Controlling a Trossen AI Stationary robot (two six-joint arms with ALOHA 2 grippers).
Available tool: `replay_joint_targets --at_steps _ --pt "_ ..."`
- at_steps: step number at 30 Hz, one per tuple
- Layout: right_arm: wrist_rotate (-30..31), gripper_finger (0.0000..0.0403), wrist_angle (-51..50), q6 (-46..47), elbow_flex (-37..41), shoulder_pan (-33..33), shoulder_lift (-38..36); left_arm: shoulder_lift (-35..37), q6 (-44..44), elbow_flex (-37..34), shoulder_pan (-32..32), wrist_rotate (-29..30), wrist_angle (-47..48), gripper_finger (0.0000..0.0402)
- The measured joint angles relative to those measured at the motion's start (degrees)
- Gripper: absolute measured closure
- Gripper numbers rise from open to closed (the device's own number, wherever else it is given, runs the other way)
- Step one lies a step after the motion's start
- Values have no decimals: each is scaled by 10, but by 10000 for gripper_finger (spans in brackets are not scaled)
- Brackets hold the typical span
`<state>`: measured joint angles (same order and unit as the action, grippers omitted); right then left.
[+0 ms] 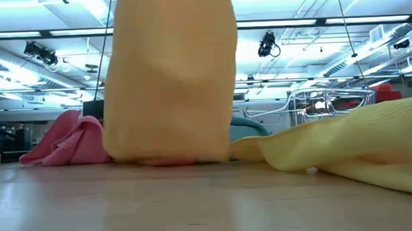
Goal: Fold microfiber towels
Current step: Fold the bottom orange towel
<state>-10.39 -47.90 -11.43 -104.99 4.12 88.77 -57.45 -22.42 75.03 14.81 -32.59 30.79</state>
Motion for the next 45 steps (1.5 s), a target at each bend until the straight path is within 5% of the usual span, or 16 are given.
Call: replay_joint_targets --at_steps 7,14,22,32,45 --pt "128 391 35 -83 -51 23 0 -14 148 104 66 80 1 391" --pt "137 391 10 -78 -70 -9 0 -22 167 146 50 84 24 397" --pt "86 391 -81 -1 -30 -98 1 -35 63 147 -81 83 144 393" --pt "-1 391 -24 106 92 -220 0 -133 -65 146 -304 111 255 390" --pt "-47 391 114 183 209 -320 0 -304 -179 146 -502 128 191 396"
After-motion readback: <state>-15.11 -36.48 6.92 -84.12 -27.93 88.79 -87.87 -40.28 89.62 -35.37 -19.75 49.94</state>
